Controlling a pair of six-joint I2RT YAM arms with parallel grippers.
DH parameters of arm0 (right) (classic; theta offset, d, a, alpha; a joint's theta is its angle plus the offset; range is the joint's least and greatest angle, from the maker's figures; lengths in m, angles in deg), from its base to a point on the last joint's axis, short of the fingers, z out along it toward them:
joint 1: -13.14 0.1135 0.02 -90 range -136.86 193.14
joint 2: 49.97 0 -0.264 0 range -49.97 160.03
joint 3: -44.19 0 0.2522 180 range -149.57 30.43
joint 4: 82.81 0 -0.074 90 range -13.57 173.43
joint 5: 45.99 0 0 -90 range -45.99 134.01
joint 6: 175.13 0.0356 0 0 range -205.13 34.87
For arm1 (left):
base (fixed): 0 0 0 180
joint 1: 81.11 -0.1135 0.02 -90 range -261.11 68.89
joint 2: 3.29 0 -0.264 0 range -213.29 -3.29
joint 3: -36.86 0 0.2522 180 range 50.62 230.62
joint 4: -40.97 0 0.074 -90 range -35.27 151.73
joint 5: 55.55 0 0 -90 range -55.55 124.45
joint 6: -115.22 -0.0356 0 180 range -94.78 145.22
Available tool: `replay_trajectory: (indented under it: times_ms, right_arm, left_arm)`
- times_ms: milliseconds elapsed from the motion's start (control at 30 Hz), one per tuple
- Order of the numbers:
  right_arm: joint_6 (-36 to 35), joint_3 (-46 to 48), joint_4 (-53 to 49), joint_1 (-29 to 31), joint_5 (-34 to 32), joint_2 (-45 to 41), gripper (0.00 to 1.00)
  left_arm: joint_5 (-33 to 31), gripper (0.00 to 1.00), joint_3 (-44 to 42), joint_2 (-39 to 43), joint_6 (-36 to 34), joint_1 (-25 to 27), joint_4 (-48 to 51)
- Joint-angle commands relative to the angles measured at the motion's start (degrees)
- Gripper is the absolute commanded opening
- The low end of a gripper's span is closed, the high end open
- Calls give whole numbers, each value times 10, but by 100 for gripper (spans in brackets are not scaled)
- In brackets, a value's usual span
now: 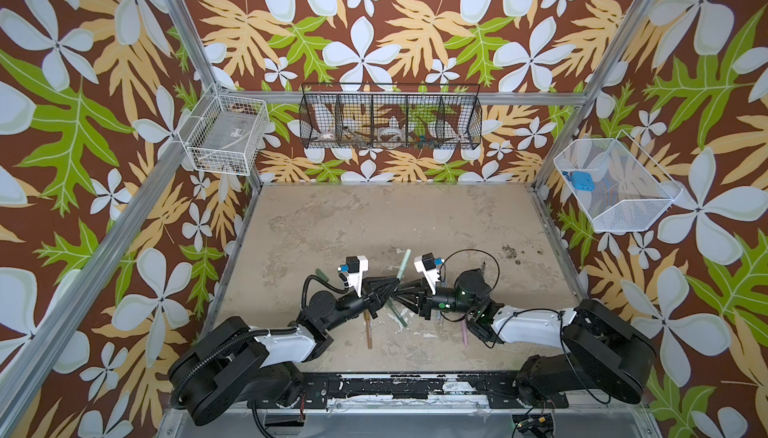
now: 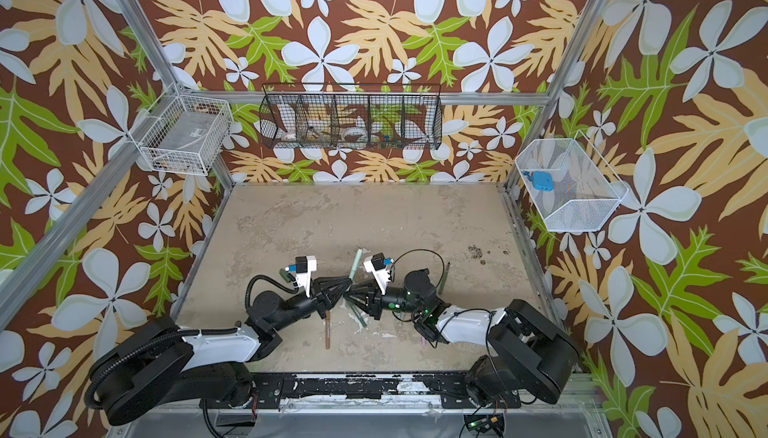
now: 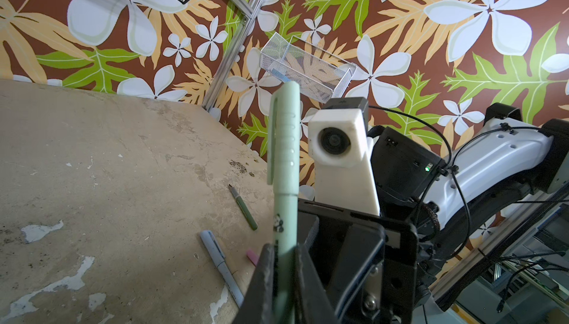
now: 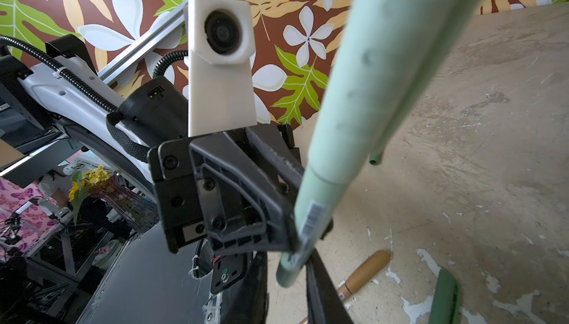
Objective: Open the pen caps
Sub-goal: 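Close the right gripper on the pale green pen body below the cap, then hold the cap with the left gripper while the right gripper pulls the pen body away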
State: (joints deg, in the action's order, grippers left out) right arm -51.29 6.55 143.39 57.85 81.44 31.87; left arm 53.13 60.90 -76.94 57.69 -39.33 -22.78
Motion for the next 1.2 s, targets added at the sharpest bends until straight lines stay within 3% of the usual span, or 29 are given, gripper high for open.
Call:
replay_trajectory:
  times_ms: [0, 200, 367, 433, 533, 700, 867, 1167]
  right_arm:
    - [2, -9, 32, 3, 4, 9, 22]
    - [0, -20, 37, 7, 6, 26, 18]
    - [-9, -22, 26, 6, -3, 23, 3]
    - [-18, -23, 14, 7, -9, 18, 0]
    - [-41, -29, -26, 7, -23, 10, 0]
    - [-93, -61, -152, 7, -80, -4, 0]
    - [-140, -87, -255, 7, -142, -11, 0]
    - [-199, -116, -341, 25, -143, -10, 0]
  left_arm:
    - [7, 11, 3, -2, 4, 2, -30]
    - [10, 11, 3, -1, 11, 2, -37]
    - [5, 12, 0, 4, 14, 2, -40]
    - [-2, 19, -3, 9, 14, 2, -35]
    - [-14, 40, -4, 22, 9, 2, -16]
    - [-52, 64, -1, 68, -5, 1, 50]
    - [-83, 66, 7, 122, -38, -1, 131]
    - [-98, 61, 22, 128, -35, -19, 180]
